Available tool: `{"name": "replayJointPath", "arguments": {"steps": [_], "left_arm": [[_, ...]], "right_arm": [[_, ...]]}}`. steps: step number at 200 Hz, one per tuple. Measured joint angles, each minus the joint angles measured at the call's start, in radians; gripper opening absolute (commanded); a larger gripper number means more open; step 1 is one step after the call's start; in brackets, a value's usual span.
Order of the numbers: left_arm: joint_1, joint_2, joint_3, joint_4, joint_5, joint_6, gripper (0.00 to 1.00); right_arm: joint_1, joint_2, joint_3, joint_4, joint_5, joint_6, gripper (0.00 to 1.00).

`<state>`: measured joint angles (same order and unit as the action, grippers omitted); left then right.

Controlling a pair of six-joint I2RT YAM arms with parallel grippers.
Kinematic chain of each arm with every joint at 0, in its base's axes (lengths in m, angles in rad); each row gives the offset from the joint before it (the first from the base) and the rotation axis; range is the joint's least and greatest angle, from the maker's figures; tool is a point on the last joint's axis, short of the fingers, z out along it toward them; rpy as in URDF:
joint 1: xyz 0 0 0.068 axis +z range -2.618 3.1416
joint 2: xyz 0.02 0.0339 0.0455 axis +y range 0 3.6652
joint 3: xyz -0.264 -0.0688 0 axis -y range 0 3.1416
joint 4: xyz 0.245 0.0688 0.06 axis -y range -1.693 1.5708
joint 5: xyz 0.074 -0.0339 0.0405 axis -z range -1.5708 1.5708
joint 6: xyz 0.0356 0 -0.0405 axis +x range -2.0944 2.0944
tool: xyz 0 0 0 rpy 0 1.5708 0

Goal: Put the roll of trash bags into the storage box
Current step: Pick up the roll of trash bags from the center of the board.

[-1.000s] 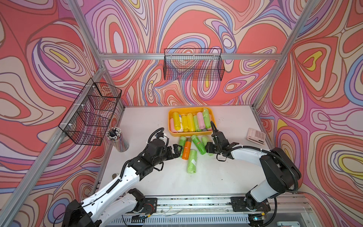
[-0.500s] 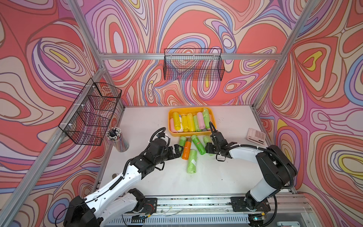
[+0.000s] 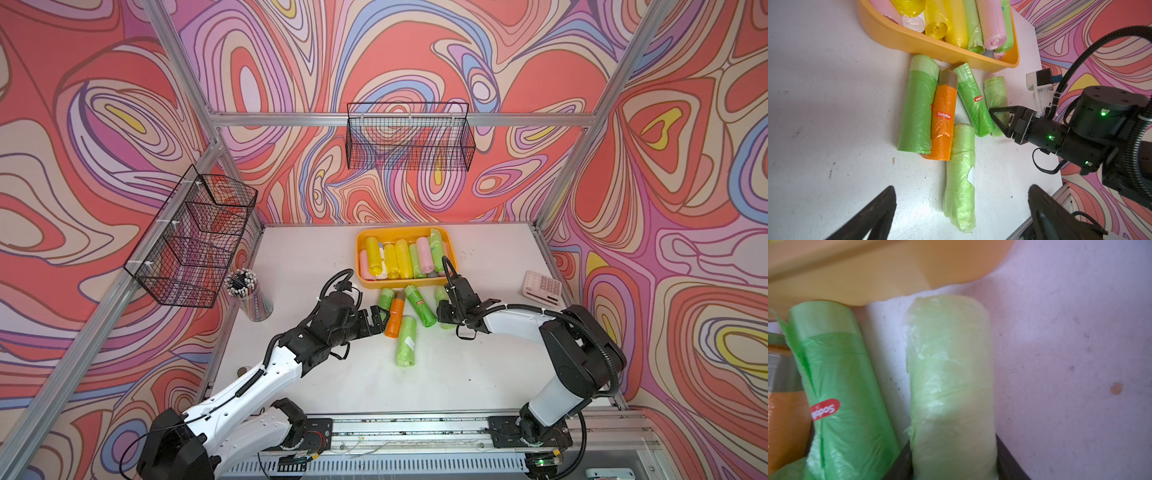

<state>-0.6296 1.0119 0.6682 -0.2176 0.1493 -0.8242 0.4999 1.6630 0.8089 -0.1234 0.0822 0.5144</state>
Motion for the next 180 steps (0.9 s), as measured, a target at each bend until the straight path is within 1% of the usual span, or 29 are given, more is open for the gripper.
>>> {"name": "replayJointPath", "arguments": {"steps": [110,180], "left_arm": [[0.0,0.082,0.052,0.024,0.063,0.0,1.0],[0.0,0.086,0.052,0.039,0.084,-0.007,1.0]], "right_arm": [[0.0,-0.007,0.01,-0.027,-0.012,0.035,0.42],[0.0,-0.053,0.01,-0.068,-0.021,0.057,0.39]]}}
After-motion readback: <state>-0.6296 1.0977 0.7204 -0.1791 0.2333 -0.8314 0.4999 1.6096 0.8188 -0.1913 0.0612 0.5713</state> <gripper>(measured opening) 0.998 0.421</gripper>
